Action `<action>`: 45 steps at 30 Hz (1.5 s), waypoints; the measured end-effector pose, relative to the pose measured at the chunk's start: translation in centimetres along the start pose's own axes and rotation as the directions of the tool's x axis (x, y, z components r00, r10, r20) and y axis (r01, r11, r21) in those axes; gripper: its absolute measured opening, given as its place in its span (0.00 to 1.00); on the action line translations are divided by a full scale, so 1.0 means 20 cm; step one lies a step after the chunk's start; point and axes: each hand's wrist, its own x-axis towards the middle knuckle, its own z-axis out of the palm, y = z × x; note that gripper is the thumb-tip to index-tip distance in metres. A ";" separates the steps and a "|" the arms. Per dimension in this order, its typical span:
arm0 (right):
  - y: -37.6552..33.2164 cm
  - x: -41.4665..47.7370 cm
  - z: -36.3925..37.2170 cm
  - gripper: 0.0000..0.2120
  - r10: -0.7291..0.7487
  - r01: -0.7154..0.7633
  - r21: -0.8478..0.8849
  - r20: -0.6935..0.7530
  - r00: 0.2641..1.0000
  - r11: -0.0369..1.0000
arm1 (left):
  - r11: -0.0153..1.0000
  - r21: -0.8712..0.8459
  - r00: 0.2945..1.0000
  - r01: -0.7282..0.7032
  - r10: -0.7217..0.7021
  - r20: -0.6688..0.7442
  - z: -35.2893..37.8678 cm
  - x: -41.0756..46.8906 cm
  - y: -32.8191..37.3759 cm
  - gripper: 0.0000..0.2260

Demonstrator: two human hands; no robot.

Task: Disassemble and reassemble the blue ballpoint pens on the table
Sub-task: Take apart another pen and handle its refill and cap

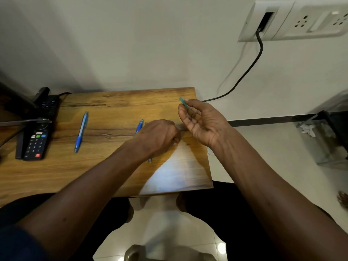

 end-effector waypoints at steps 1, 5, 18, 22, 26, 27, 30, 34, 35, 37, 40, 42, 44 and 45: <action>0.00 0.00 0.00 0.03 0.000 0.000 0.002 0.001 1.000 1.000 | 0.999 0.041 0.999 -0.027 0.026 0.022 0.00 0.01 0.00 0.06; -0.02 0.00 0.00 0.02 -0.007 0.007 -0.001 -0.007 1.000 1.000 | 0.968 0.226 0.992 -0.112 0.095 0.083 0.01 0.03 -0.02 0.11; -0.03 0.01 0.00 0.03 -0.021 0.021 0.015 -0.014 1.000 1.000 | 0.998 -0.060 0.995 -0.006 0.012 0.102 -0.01 -0.01 -0.10 0.02; -0.03 0.01 0.01 0.03 -0.014 0.015 0.019 -0.015 1.000 1.000 | 0.994 -0.107 0.997 0.013 -0.005 0.081 -0.03 0.00 -0.11 0.03; -0.02 0.00 0.02 0.05 -0.009 0.009 0.012 -0.009 1.000 1.000 | 1.000 -0.022 0.998 -0.010 0.011 0.057 -0.04 0.02 -0.08 0.05; -0.02 0.00 0.02 0.05 -0.009 0.010 0.014 -0.008 1.000 1.000 | 1.000 -0.010 0.998 -0.016 0.017 0.059 -0.04 0.02 -0.08 0.05; -0.03 0.00 0.01 0.05 -0.013 0.013 0.022 -0.006 1.000 1.000 | 1.000 -0.011 0.994 -0.016 0.017 0.112 -0.06 0.02 -0.08 0.06; -0.03 0.00 0.01 0.05 -0.016 0.016 0.012 -0.009 1.000 1.000 | 0.999 0.021 0.990 -0.038 0.034 0.137 -0.06 0.03 -0.07 0.03; -0.03 0.00 0.02 0.04 -0.014 0.014 0.008 -0.009 1.000 1.000 | 0.998 0.040 0.991 -0.054 0.049 0.127 -0.05 0.03 -0.07 0.03; -0.02 0.00 0.02 0.04 -0.011 0.011 0.006 -0.010 1.000 1.000 | 0.995 0.066 0.991 -0.078 0.070 0.113 -0.05 0.03 -0.07 0.06; -0.02 0.00 0.03 0.06 -0.011 0.011 0.017 -0.008 1.000 1.000 | 0.991 0.085 0.986 -0.107 0.095 0.136 -0.05 0.03 -0.06 0.14; -0.02 -0.01 0.04 0.07 -0.012 0.012 0.018 -0.003 1.000 1.000 | 0.990 0.083 0.981 -0.116 0.101 0.163 -0.05 0.03 -0.06 0.15; -0.02 -0.01 0.05 0.08 -0.014 0.014 0.013 0.002 1.000 1.000 | 0.989 0.085 0.979 -0.117 0.100 0.180 -0.05 0.04 -0.07 0.09; -0.02 -0.01 0.05 0.08 -0.014 0.014 0.012 0.002 1.000 1.000 | 0.989 0.088 0.977 -0.119 0.101 0.187 -0.04 0.04 -0.07 0.06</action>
